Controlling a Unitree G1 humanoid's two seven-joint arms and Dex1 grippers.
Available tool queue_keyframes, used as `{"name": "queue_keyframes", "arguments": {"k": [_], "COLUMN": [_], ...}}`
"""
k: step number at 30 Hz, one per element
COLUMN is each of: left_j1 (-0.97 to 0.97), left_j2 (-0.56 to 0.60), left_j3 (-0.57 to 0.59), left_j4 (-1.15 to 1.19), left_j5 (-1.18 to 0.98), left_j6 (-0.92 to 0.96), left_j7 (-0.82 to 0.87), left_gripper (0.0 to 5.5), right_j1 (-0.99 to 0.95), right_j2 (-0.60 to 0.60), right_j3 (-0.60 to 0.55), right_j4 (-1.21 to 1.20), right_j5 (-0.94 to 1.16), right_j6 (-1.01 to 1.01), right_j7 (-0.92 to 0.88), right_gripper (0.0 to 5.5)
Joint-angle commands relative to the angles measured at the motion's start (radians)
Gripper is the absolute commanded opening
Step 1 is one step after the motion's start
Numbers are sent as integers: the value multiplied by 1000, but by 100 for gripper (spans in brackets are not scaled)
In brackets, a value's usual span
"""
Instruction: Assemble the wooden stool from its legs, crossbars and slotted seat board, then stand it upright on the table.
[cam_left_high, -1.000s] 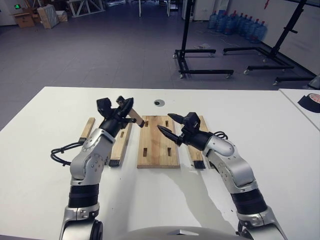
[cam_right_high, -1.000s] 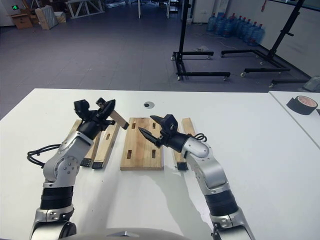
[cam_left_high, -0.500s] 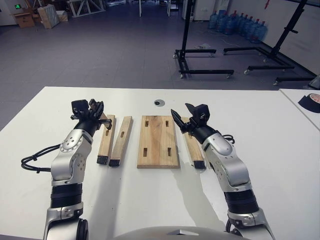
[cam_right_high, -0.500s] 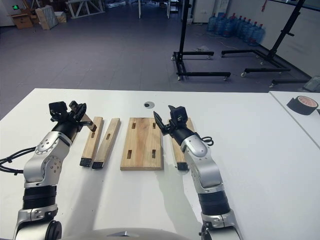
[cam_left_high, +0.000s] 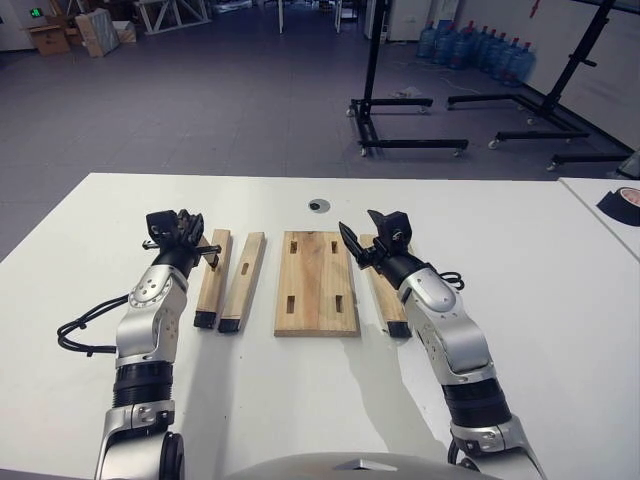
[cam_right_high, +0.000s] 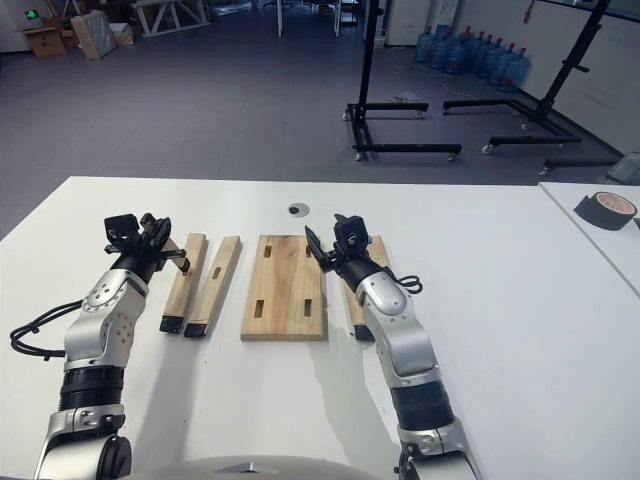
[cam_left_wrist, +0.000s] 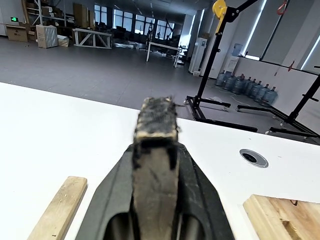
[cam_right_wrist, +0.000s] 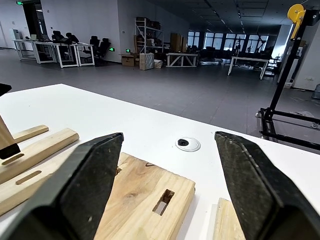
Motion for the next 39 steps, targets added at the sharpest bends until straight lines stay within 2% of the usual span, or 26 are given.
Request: {"name": "queue_keyframes", "arguments": {"k": [1, 17, 39], "left_j1": [-34, 48, 121], "left_j2": [1, 5, -13], "left_j3": [3, -33, -93], "left_j4": [68, 11, 84], "left_j5": [27, 103, 183], "left_j6": [-35, -25, -37], "left_j7": [-3, 10, -14], "left_gripper": [39, 39, 39], "right_j1": [-28, -44, -48], "right_j2": [-3, -17, -23], "right_j3": [-3, -3, 19], "right_j4": [7, 25, 50], "right_j5": [-4, -30, -89], "right_j6": [15, 0, -33], "right_j7": [5, 8, 14], "right_gripper": [336, 336, 336]}}
